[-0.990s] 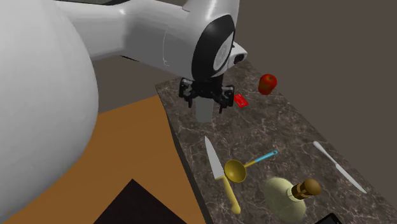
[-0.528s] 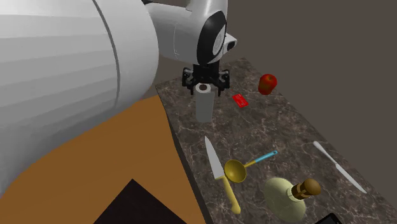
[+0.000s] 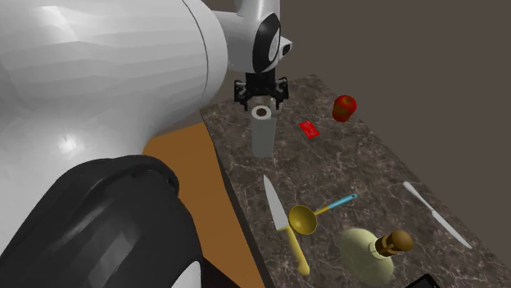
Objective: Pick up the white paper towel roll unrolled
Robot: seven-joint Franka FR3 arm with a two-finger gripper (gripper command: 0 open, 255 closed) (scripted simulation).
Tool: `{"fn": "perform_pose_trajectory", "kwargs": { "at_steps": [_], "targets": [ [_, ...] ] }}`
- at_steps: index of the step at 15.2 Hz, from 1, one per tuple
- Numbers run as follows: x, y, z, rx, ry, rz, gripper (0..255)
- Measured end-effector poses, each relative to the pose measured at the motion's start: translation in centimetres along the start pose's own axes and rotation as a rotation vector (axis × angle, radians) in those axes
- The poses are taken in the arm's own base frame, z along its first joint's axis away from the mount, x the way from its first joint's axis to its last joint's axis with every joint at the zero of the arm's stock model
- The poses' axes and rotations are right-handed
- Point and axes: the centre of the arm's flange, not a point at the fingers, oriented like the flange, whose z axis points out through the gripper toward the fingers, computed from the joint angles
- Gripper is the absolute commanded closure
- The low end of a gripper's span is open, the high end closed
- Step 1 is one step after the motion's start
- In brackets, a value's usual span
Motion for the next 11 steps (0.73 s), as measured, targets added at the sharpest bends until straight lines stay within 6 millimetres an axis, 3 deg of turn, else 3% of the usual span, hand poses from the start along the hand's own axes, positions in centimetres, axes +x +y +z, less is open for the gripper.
{"fn": "perform_pose_trajectory", "kwargs": {
  "at_steps": [6,7,11],
  "targets": [
    [0.1,-0.3,3.0,-0.001,0.0,-0.003,0],
    [0.1,-0.2,3.1,-0.001,0.0,-0.003,255],
    [0.1,-0.3,3.1,0.0,0.003,-0.004,255]
  ]
}}
